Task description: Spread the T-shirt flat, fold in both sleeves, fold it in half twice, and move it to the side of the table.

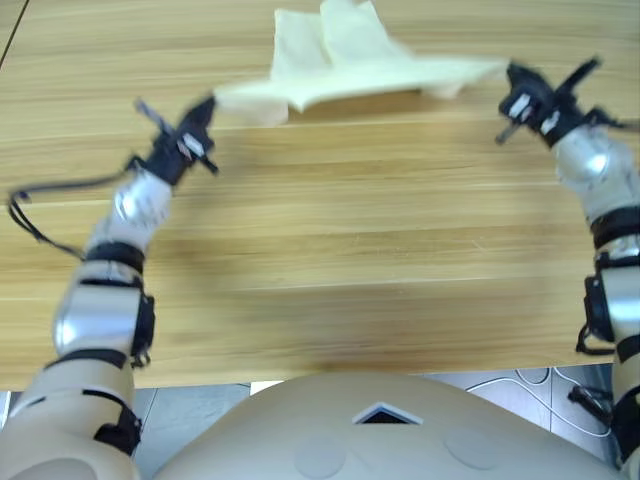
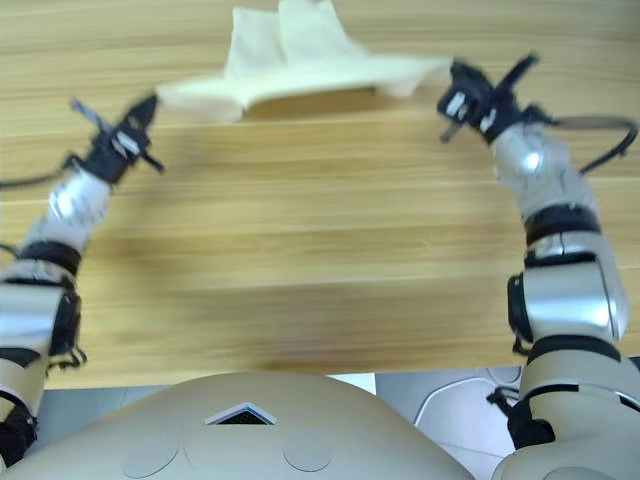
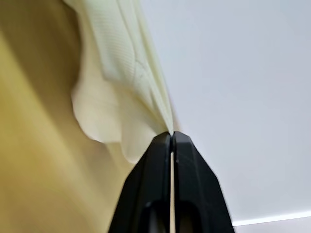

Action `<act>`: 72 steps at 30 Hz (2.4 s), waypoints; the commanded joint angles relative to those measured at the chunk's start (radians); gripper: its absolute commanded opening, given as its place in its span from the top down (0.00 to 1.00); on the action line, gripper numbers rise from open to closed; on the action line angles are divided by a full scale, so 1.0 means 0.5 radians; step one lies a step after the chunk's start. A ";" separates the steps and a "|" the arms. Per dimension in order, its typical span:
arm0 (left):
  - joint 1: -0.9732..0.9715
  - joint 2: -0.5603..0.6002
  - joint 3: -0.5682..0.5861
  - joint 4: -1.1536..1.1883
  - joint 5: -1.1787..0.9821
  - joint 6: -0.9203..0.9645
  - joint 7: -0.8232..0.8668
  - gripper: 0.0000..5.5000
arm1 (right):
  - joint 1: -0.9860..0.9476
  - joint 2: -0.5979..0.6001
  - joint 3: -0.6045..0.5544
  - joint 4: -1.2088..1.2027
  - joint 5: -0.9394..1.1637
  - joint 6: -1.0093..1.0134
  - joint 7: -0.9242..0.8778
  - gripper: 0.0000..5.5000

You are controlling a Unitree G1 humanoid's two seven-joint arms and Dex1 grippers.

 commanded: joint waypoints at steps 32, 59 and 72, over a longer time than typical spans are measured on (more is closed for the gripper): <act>1.349 0.668 -0.473 -1.648 0.223 0.303 -0.844 1.00 | 1.937 -0.591 -0.075 -1.956 1.052 -0.246 1.541 0.87; 1.049 0.715 -0.163 -1.899 -0.906 0.346 -1.352 0.44 | 0.760 0.061 -0.266 -1.781 0.823 0.278 1.113 0.20; 0.661 0.645 -0.338 -1.225 0.585 0.381 -0.749 0.80 | -0.664 0.721 0.364 0.265 -0.326 0.587 0.221 0.62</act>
